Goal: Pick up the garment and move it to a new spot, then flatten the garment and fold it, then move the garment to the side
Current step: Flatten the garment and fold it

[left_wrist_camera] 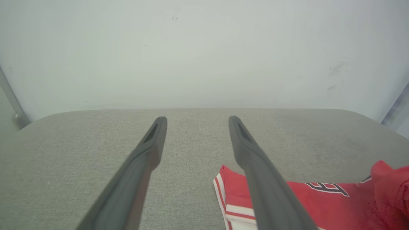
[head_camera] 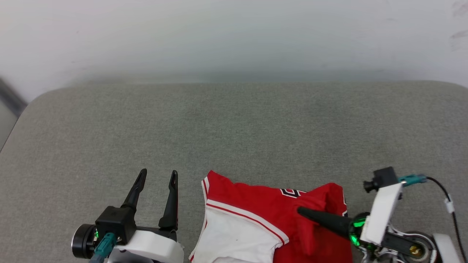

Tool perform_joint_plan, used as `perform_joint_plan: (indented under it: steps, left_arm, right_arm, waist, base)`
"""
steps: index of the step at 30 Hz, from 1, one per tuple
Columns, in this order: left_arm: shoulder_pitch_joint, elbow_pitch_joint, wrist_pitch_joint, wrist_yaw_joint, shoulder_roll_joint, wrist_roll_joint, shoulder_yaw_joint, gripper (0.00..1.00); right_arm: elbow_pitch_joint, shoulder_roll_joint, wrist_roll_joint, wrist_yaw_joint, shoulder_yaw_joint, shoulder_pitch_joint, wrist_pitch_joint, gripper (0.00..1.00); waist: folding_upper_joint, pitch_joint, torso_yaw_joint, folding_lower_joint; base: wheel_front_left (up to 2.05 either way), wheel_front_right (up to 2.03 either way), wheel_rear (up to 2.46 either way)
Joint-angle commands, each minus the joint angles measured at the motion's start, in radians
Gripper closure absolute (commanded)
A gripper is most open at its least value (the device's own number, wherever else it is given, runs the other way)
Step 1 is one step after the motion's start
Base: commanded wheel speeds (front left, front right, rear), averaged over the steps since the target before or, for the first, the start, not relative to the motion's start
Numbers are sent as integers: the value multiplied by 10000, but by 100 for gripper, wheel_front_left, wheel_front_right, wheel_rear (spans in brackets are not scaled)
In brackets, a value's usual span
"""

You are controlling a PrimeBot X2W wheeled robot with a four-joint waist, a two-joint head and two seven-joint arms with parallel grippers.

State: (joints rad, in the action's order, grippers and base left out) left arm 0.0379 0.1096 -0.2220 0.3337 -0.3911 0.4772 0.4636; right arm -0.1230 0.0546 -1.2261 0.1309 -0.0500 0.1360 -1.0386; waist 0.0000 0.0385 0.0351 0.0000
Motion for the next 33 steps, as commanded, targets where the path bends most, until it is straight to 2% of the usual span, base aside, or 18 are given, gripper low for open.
perform_joint_plan:
  steps: [1, 10, 17, 18, 19, 25, 33]
  left_arm:
    - [158, -24, -21, -39, 43, -75, 9, 0]
    - [709, -321, -193, -246, 320, -114, 120, 0]
    - [1014, -499, -274, -345, 478, -181, 141, 0]
    - [1028, -527, -290, -346, 497, -178, 137, 0]
    - [1038, -557, -301, -344, 511, -186, 129, 0]
    - [981, -704, -346, -350, 526, -190, 77, 0]
    - [760, -811, -339, -304, 466, -99, 65, 0]
  right_arm:
    - [-86, -65, -70, -4, 207, 170, 117, 100]
    - [-1336, -47, -623, -2, 3206, 1158, 2011, 100]
    - [-2291, -44, -641, -2, 4339, 1749, 3339, 100]
    - [-2407, -49, -612, -2, 4460, 1791, 3472, 64]
    - [-2501, -49, -630, -2, 4583, 1815, 3561, 0]
    - [-2217, 153, -356, -2, 5490, 2053, 4065, 0]
    - [-1410, 1273, 1866, -4, 6938, 2319, 6193, 0]
  waist:
    - [0, 224, 244, 0]
    - [0, 876, 898, 0]
    - [0, 1240, 1034, 0]
    - [0, 1262, 1022, 0]
    - [0, 1276, 1002, 0]
    - [0, 1141, 788, 0]
    - [0, 664, 489, 0]
  base:
    - [0, 0, 0]
    - [0, 0, 0]
    - [0, 0, 0]
    - [0, 0, 0]
    - [0, 0, 0]
    - [0, 0, 0]
    - [0, 0, 0]
